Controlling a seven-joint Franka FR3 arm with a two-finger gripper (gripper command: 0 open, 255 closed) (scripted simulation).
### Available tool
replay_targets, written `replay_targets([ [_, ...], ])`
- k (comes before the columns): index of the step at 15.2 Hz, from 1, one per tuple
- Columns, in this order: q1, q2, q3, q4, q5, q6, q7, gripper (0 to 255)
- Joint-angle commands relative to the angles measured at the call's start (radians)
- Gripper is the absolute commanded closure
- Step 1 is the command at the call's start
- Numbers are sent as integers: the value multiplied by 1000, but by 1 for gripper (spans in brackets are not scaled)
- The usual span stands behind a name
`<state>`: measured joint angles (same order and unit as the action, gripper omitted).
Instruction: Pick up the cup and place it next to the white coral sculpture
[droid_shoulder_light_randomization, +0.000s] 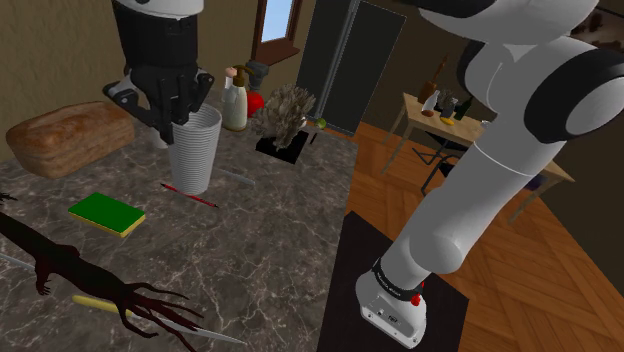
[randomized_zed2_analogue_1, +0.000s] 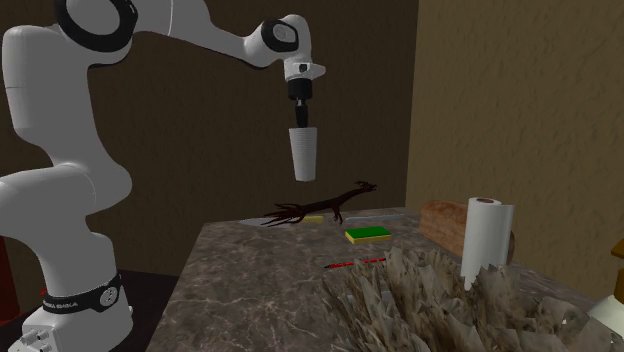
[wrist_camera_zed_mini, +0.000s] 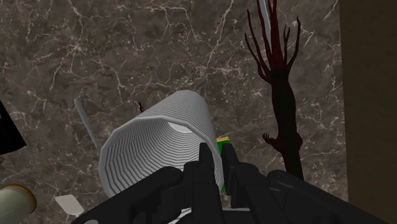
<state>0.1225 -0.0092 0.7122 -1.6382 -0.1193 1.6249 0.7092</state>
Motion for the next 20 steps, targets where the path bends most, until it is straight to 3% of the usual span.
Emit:
replay_targets([
  [1, 2, 5, 2, 34, -3, -30, 0, 255],
  [11, 23, 68, 18, 232, -46, -184, 13, 255],
  [19, 69, 155, 38, 436, -113, -327, 34, 255],
  [20, 33, 111, 24, 389, -80, -309, -1, 255],
])
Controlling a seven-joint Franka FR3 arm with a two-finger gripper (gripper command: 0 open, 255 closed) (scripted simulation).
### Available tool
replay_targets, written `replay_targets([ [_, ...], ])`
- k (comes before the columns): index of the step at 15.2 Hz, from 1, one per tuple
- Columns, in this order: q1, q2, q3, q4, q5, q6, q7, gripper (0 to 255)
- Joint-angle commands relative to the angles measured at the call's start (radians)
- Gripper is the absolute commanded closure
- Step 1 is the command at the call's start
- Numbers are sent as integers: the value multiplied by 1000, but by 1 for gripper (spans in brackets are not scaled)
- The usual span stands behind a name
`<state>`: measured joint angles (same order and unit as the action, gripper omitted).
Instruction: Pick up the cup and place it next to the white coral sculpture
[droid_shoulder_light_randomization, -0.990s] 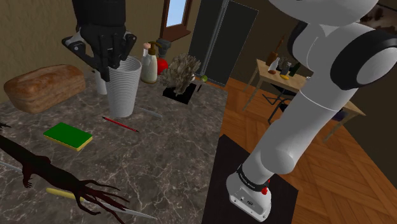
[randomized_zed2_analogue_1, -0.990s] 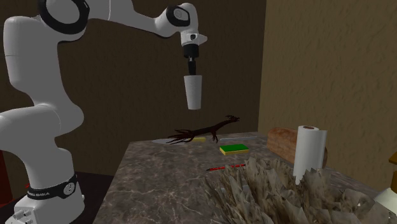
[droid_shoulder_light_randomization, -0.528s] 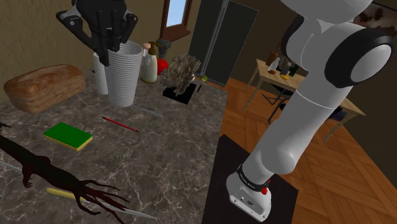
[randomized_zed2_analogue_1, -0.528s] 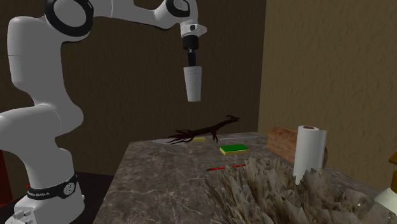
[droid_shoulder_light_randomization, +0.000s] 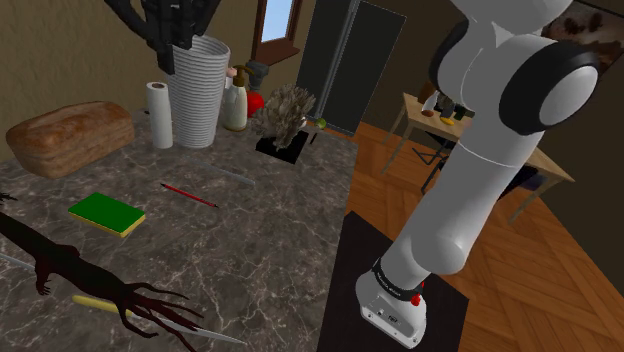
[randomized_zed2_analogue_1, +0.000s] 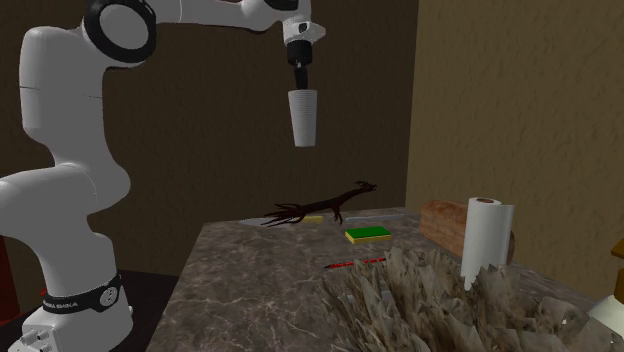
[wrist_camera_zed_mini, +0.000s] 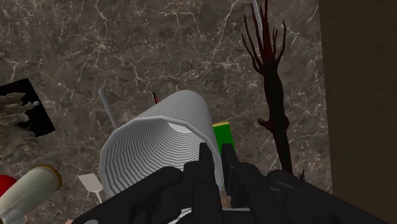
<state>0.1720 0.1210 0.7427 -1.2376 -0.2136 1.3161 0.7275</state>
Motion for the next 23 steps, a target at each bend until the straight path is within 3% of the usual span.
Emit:
replay_targets([
  [1, -48, -62, -21, -55, 45, 16, -55, 255],
  [5, -138, -207, -100, -197, 139, 63, -199, 255],
  [10, -192, -335, -216, -325, 200, 97, -363, 255],
  [23, -287, -473, -477, -491, 204, 147, -723, 255],
])
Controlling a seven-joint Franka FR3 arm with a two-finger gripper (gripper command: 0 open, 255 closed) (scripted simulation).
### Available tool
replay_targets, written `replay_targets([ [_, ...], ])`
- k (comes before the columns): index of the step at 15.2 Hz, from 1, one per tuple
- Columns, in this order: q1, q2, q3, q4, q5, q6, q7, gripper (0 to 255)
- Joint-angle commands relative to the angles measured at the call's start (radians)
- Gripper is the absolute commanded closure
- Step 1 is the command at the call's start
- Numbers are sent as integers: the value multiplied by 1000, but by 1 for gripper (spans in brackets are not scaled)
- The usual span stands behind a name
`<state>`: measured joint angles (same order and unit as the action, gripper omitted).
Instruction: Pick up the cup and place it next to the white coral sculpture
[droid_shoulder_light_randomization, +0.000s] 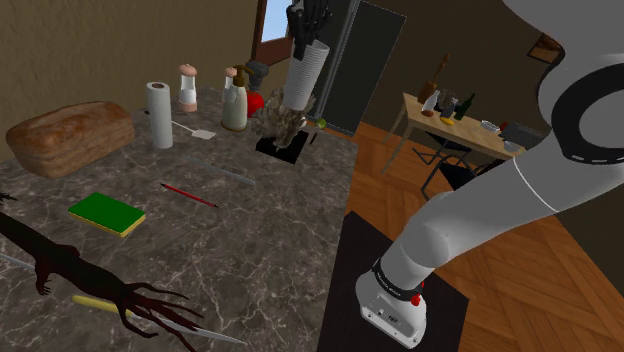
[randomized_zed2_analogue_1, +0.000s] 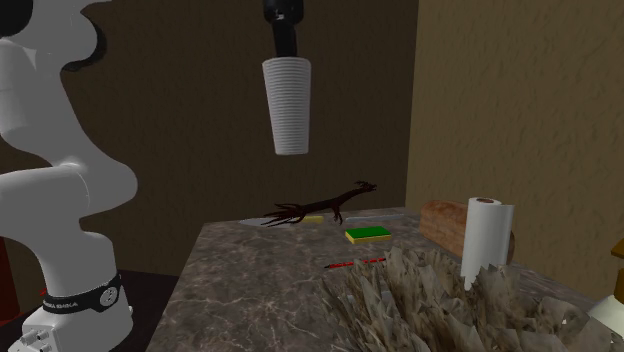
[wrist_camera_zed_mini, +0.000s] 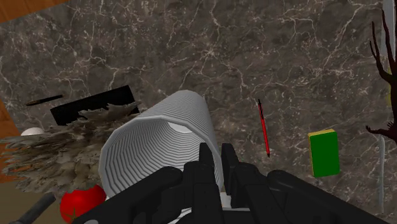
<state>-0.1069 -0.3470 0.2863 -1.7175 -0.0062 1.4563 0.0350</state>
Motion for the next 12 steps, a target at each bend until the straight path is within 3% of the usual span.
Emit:
replay_targets([
  [1, -16, -7, -39, -15, -7, 11, -56, 255],
  [12, -101, 45, -225, 16, -50, 46, -323, 255],
])
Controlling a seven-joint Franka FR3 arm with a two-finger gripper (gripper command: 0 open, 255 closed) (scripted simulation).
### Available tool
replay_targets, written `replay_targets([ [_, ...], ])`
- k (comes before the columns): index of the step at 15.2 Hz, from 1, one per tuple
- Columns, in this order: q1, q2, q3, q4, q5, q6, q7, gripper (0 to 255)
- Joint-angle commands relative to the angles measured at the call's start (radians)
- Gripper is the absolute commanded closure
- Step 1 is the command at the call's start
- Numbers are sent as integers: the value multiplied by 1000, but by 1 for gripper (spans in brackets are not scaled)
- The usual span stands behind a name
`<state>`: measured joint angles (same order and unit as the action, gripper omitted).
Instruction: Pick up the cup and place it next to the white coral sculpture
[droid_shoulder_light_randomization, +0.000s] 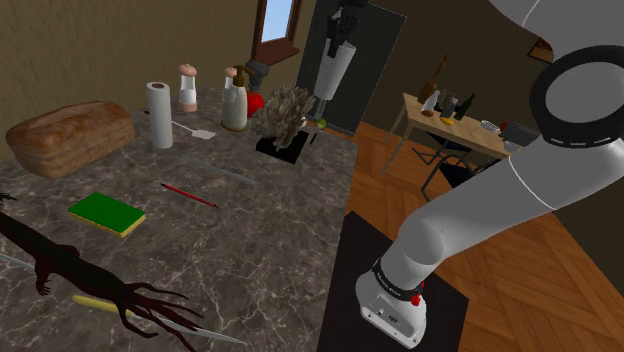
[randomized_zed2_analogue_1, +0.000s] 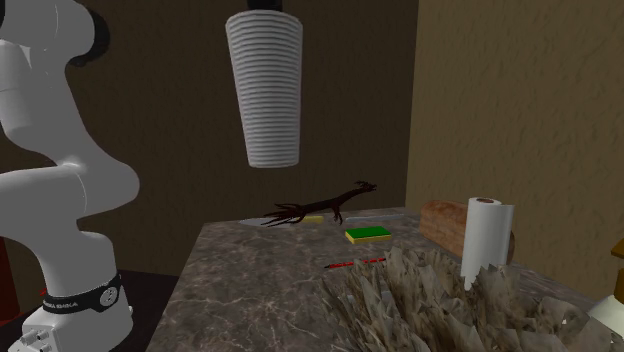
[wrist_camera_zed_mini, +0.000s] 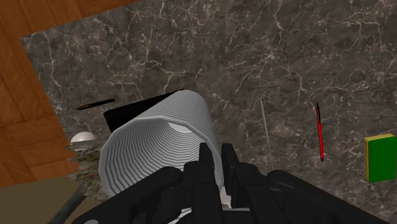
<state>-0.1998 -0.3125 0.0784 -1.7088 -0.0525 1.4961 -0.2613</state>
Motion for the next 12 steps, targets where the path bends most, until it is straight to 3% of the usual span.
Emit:
replay_targets([
  [1, -17, 22, -33, 17, -7, 8, -50, 255],
  [12, -112, 214, -196, 216, -3, 16, -307, 255],
])
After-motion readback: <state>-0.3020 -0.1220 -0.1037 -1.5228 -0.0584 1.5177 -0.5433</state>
